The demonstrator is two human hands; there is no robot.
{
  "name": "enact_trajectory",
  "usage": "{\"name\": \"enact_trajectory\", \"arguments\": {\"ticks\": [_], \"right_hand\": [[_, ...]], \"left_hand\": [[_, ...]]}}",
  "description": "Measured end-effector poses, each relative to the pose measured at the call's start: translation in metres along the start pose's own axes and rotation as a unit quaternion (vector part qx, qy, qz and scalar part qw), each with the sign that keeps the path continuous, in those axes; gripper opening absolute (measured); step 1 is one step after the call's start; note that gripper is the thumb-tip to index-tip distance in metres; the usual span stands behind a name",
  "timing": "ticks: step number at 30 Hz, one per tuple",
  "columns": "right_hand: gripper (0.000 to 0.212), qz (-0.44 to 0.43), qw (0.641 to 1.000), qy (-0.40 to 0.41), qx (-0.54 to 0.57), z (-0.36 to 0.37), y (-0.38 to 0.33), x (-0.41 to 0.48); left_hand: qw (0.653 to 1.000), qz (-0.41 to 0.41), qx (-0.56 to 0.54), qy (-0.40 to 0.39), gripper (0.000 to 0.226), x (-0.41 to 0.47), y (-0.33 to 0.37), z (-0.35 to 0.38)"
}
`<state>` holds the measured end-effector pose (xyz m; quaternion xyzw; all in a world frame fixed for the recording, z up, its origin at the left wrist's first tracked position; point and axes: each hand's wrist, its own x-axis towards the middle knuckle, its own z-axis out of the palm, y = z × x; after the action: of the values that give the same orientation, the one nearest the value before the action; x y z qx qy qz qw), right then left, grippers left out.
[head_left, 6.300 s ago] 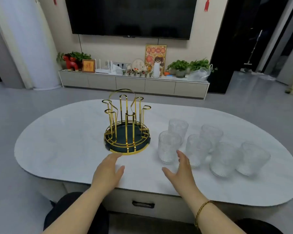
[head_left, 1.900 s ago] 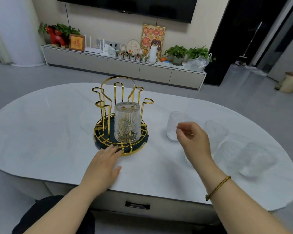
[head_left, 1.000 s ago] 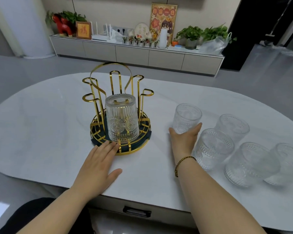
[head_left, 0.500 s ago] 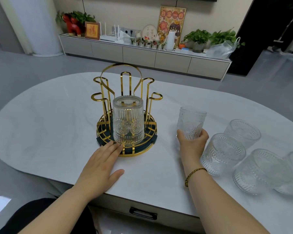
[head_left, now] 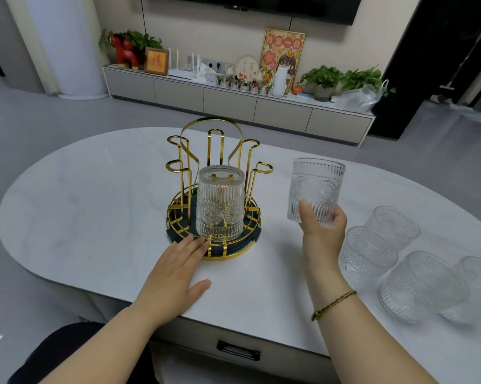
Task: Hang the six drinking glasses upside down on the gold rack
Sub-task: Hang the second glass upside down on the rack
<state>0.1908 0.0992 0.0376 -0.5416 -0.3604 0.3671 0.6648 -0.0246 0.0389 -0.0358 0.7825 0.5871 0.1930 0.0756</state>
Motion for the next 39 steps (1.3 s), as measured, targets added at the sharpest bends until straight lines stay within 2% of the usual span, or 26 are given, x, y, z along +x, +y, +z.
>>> {"name": "enact_trajectory", "arguments": {"ticks": [3, 6, 10, 13, 15, 18, 25, 39], "right_hand": [[0.042, 0.007, 0.999, -0.028, 0.036, -0.006, -0.013, -0.003], [0.039, -0.004, 0.996, -0.081, 0.049, -0.013, -0.032, -0.002], [0.04, -0.029, 0.988, -0.15, -0.013, -0.022, -0.067, 0.007], [0.04, -0.031, 0.974, -0.2, -0.104, -0.031, -0.096, 0.019], [0.043, -0.042, 0.952, -0.219, -0.208, -0.035, -0.114, 0.027], [0.061, -0.067, 0.898, -0.24, -0.364, -0.032, -0.134, 0.037], [0.068, -0.134, 0.784, -0.29, -0.533, 0.007, -0.155, 0.04], [0.074, -0.159, 0.744, -0.344, -0.551, 0.066, -0.107, 0.042]], "left_hand": [[1.0, -0.012, -0.01, 0.004, 0.067, -0.001, 0.001, -0.002], [0.997, -0.052, -0.04, 0.041, 0.066, 0.002, -0.001, -0.008], [0.994, -0.098, -0.035, 0.017, 0.065, 0.006, -0.003, -0.011], [0.993, -0.106, -0.04, 0.007, 0.065, 0.008, -0.002, -0.01], [0.993, -0.107, -0.042, 0.008, 0.065, 0.009, -0.003, -0.01], [0.993, -0.106, -0.044, 0.009, 0.065, 0.011, -0.003, -0.01], [0.994, -0.102, -0.043, 0.005, 0.066, 0.012, -0.007, -0.009], [0.995, -0.077, -0.065, -0.005, 0.066, 0.011, -0.016, -0.007]]}}
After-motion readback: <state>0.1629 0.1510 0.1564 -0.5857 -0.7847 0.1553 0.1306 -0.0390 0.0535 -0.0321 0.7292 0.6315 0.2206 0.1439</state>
